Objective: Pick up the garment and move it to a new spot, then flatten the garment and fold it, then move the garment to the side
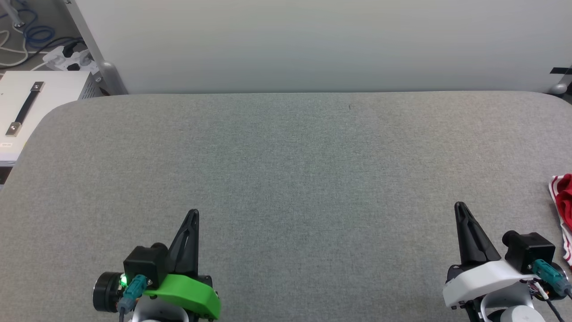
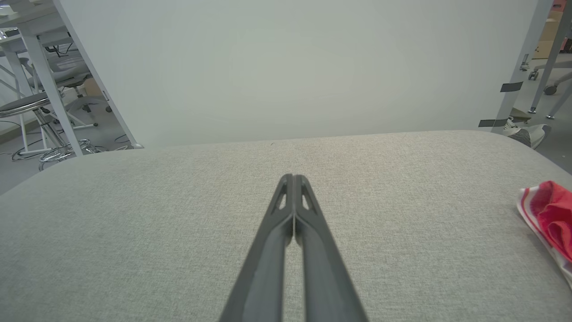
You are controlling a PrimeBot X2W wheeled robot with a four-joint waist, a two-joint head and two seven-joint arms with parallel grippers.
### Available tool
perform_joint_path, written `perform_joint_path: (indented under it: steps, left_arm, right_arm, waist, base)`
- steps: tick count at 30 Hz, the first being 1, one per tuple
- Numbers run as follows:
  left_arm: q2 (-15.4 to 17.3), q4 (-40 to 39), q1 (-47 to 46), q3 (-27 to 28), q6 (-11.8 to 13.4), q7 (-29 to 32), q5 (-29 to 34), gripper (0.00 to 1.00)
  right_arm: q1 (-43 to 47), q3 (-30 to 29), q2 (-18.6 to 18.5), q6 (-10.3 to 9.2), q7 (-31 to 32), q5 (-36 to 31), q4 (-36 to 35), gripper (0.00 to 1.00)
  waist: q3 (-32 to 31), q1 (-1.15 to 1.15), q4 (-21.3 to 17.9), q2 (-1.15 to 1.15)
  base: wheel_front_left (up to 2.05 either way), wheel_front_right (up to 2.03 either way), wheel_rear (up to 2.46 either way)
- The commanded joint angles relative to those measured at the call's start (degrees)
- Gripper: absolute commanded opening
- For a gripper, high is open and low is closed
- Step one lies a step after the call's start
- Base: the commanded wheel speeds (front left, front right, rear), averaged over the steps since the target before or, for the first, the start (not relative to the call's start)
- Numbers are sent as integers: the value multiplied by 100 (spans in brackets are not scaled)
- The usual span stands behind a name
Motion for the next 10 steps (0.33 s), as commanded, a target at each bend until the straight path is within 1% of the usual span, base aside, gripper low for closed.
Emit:
perform_joint_path:
  steps: [1,10]
  left_arm:
    - [-20,-43,-77,32,49,41,84,0]
    - [-25,-72,-95,82,106,156,172,0]
  right_arm:
    - [3,6,22,-2,36,-71,-51,0]
    - [4,11,34,-2,149,-194,-106,0]
  waist:
    - [-3,0,-1,0]
    - [-20,0,-12,0]
  base:
    - [0,0,0]
    - [0,0,0]
